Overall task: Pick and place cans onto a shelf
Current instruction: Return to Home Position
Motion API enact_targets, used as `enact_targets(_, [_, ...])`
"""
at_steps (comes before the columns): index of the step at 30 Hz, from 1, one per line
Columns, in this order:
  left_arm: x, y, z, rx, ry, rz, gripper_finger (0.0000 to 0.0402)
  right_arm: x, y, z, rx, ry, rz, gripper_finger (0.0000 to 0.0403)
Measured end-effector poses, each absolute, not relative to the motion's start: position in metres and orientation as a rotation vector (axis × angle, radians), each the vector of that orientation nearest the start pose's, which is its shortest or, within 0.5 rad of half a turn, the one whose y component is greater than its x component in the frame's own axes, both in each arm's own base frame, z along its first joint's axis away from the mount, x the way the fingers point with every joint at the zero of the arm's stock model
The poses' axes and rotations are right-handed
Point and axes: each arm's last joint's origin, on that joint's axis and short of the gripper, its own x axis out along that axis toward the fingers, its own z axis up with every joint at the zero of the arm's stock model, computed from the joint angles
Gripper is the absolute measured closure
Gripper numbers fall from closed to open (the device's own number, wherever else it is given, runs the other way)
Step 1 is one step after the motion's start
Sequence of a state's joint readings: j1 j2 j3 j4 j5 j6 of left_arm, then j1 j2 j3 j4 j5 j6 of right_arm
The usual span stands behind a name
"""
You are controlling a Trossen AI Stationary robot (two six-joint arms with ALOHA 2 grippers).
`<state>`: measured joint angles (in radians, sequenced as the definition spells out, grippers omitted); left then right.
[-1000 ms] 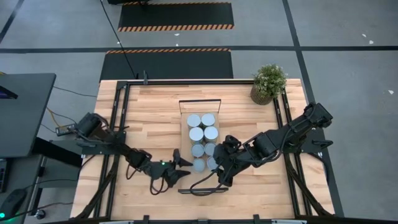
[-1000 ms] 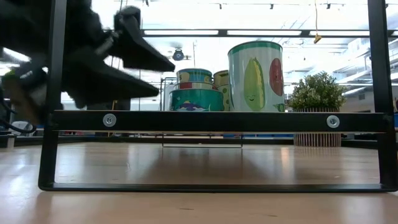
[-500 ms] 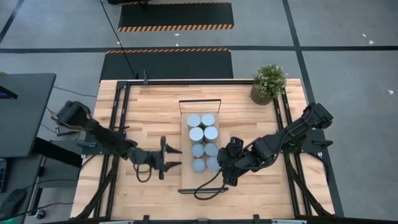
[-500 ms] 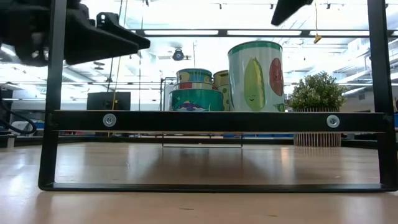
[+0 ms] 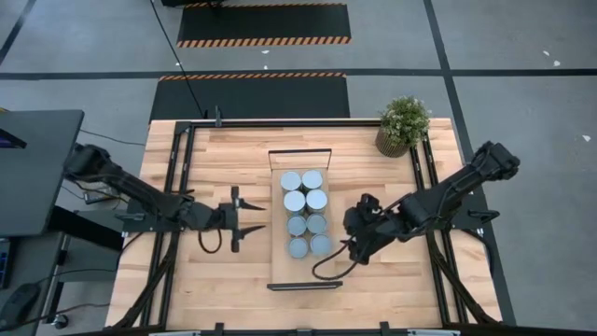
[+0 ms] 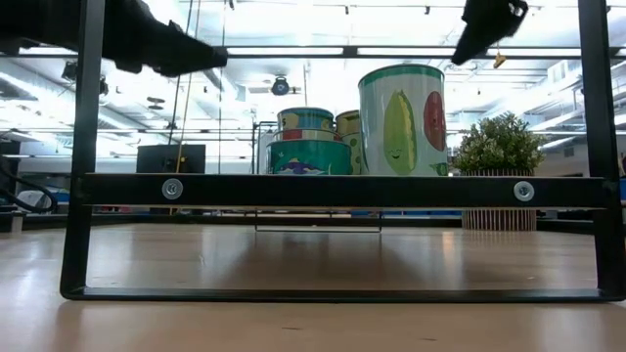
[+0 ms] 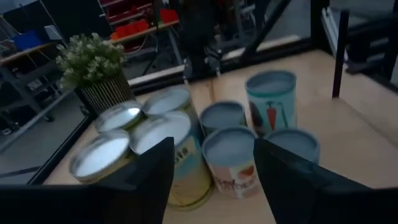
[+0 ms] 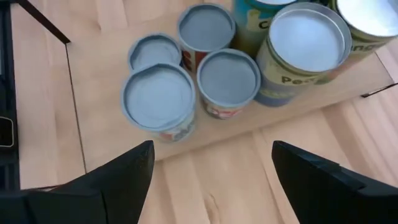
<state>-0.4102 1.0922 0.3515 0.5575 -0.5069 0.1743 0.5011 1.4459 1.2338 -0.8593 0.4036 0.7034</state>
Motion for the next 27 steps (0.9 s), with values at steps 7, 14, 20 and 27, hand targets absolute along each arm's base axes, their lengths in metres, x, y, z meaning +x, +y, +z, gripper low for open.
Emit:
enact_targets(7, [0.184, -0.056, 0.219, 0.199, 0.131, 0.078, 0.0211, 0.230, 0.112, 0.280, 0.204, 0.824, -0.235, 0.0071])
enact_targets(14, [0.170, -0.044, 0.229, 0.134, 0.124, 0.066, 0.0255, 0.209, 0.107, 0.283, 0.148, 0.696, -0.175, 0.0071])
enact_targets(20, [0.168, -0.048, 0.227, 0.038, 0.151, -0.040, 0.0283, 0.195, 0.099, 0.281, 0.130, 0.510, -0.111, 0.0071])
enact_targets(27, [0.168, -0.059, 0.220, 0.001, 0.197, -0.084, 0.0301, 0.176, 0.088, 0.265, 0.109, 0.391, -0.029, 0.0071])
